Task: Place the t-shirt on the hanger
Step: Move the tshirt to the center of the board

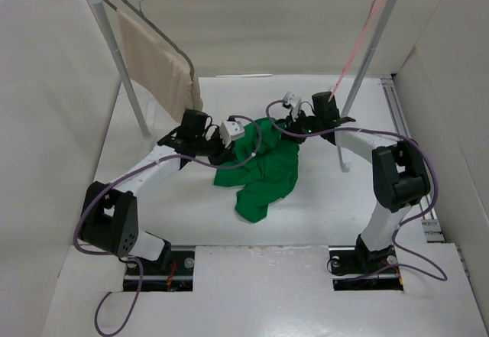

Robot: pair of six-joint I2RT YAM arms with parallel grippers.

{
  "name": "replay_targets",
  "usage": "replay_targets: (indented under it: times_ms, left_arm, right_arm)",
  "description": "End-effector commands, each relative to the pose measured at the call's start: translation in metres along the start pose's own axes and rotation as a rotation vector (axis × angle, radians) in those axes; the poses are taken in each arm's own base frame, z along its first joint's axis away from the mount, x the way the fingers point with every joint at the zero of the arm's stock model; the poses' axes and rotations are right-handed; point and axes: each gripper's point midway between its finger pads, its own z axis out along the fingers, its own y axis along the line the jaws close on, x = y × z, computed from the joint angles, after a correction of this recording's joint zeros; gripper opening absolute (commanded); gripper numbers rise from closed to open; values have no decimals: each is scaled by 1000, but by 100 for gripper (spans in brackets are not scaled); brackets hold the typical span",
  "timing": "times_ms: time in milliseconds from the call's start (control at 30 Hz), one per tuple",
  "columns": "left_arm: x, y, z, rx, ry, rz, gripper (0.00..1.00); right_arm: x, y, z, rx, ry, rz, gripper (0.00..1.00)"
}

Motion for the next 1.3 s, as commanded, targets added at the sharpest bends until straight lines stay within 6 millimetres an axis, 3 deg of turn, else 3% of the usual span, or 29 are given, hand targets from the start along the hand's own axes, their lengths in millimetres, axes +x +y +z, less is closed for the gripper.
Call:
replay_targets:
  times_ms: [0,100,167,233,267,300,333,467,500,533,633,767,933,1100,1267]
  left_arm:
    - [16,-6,-21,25,75,154,0]
    - [33,-16,-28,69,113,196,0]
    - [32,-25,-30,126,96,273,0]
    - [26,-24,-29,113,66,268,0]
    - [20,-23,-27,94,47,211,5]
    - [12,-18,-24,76,24,182,24]
    - [-8,-6,-20,33,-43,188,30]
    - [-69,33,-23,-48,-247,13,40]
    - [-81,36,-28,-47,-288,-4,42]
    - [-88,35,-27,-26,-310,-15,45]
    - [-103,23,-32,72,-357,29,52]
    - [-100,0,-25,192,-346,32,64]
    - [-91,-30,-7,275,-313,42,69]
    - [-79,-17,6,183,-278,26,61]
    - [-70,8,19,35,-244,37,56]
  right_arm:
    - [-16,2,-9,20,-19,-48,0]
    - [-13,9,-5,12,3,-58,0]
    - [-13,12,-4,9,17,-68,0]
    - [-23,30,0,-31,22,-139,0]
    - [-20,39,-1,-47,47,-154,0]
    - [-34,55,-2,-71,31,-206,0]
    - [-38,62,-4,-84,27,-251,0]
    - [-62,107,-17,-148,23,-408,0]
    - [-52,114,-22,-144,90,-422,0]
    - [-56,136,-23,-170,104,-474,0]
    - [-48,154,-24,-177,161,-526,0]
    - [-38,155,-28,-174,179,-511,0]
    - [-49,158,-23,-171,166,-541,0]
    - [-49,156,-22,-165,179,-539,0]
    - [-48,157,-25,-160,170,-534,0]
